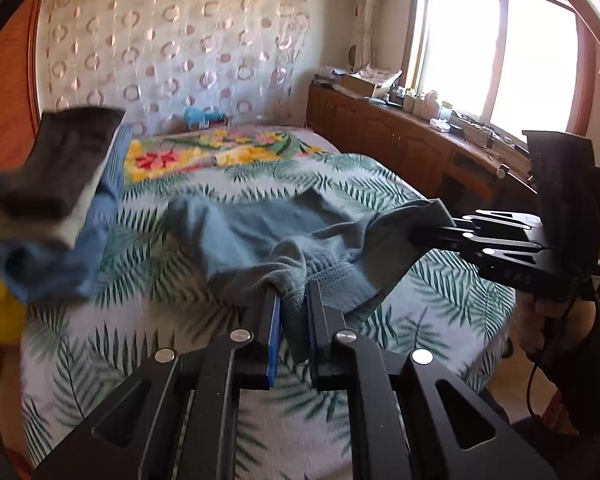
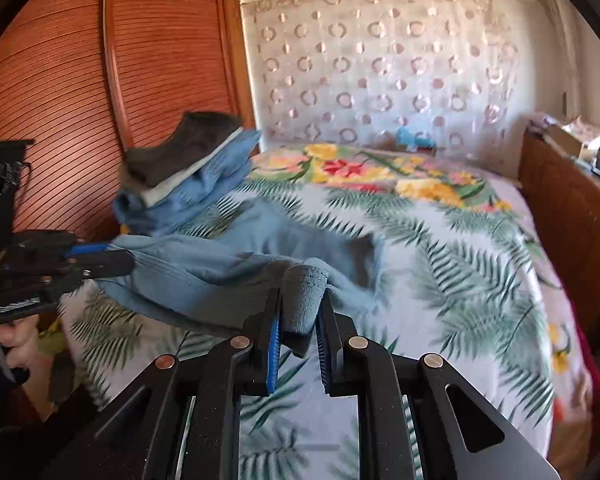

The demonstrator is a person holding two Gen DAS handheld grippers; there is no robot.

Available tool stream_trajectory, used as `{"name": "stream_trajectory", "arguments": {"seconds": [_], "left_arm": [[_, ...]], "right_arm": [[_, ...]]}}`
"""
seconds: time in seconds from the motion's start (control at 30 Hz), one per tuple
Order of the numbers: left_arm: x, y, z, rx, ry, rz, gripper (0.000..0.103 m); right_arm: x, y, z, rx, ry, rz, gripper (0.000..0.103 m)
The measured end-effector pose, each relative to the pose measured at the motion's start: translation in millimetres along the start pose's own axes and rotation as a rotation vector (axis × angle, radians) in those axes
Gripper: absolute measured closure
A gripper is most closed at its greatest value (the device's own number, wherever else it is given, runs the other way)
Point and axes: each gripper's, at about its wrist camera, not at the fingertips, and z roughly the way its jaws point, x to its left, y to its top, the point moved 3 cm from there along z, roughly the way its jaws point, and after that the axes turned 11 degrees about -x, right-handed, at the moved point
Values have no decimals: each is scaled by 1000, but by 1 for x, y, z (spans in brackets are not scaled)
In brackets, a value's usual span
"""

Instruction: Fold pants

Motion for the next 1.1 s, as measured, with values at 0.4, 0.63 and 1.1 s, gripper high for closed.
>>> {"name": "stream_trajectory", "arguments": {"seconds": [0.4,0.63,1.1], "left_arm": [[3,-49,-15,74,5,-45,91],[4,-72,-6,125,23,-51,90],[9,-62,-9,92,61,-63,55]], "right_arm": [[5,-46,-31,74,59,28,87],[4,-65,-28,113,50,45,87],[5,-88,-24,127,25,57,87]]}}
